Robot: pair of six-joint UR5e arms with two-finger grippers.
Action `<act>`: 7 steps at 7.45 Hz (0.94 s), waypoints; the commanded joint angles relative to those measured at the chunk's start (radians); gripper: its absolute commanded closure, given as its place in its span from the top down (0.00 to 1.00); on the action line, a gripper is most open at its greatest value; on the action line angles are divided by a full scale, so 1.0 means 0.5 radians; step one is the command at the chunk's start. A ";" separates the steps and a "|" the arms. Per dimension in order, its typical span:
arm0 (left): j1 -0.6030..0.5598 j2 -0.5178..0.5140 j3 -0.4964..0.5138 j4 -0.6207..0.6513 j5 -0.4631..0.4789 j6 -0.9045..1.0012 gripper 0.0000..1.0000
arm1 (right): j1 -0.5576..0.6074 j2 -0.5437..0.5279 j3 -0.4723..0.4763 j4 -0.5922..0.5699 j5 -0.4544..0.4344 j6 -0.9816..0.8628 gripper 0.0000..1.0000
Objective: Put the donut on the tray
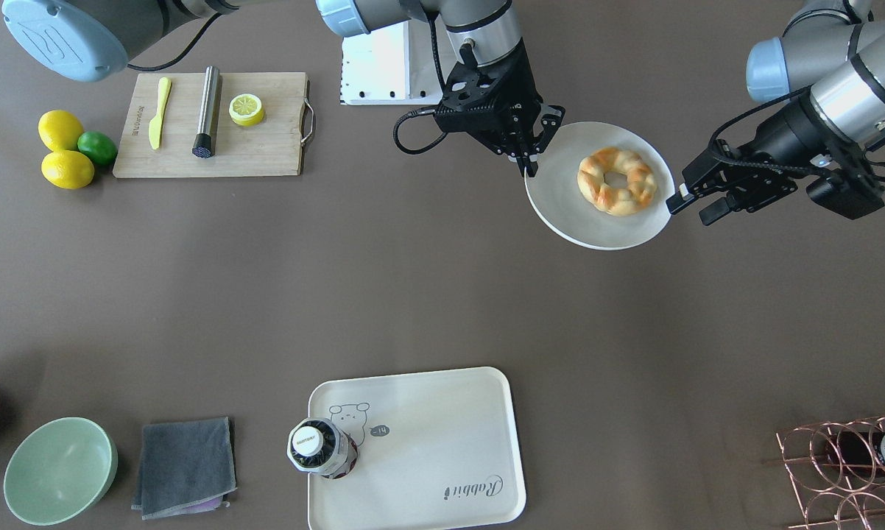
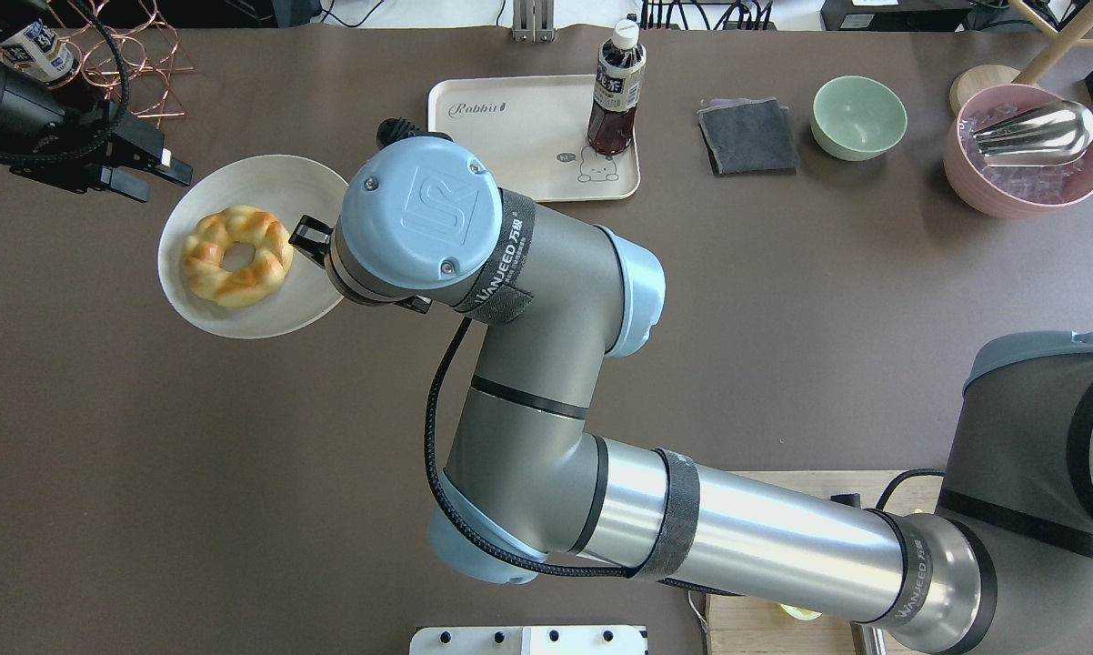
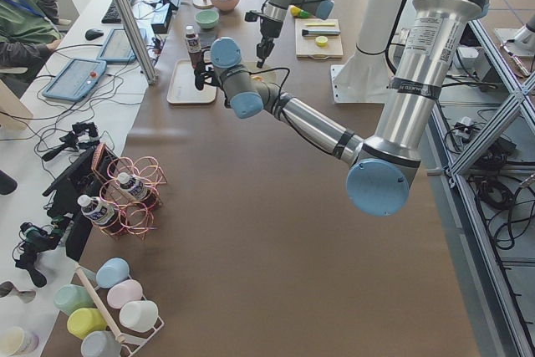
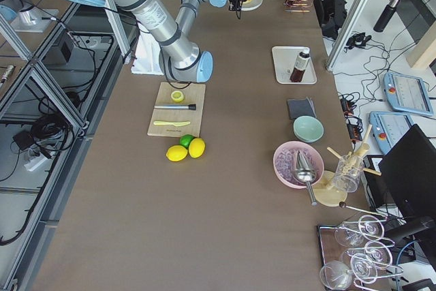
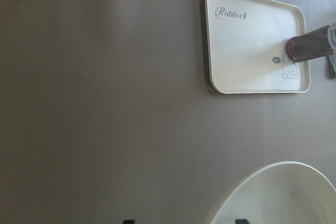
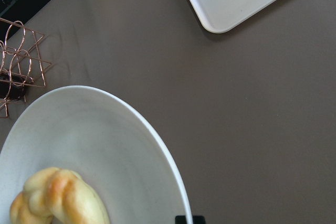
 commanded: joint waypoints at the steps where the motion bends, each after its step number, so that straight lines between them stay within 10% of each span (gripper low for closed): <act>1: 0.063 0.096 -0.090 -0.010 0.002 0.019 0.68 | 0.036 0.009 -0.017 0.003 -0.003 -0.007 0.00; 7: 0.084 0.167 -0.106 -0.090 0.002 0.017 0.54 | 0.048 0.009 -0.017 0.000 0.000 -0.004 0.00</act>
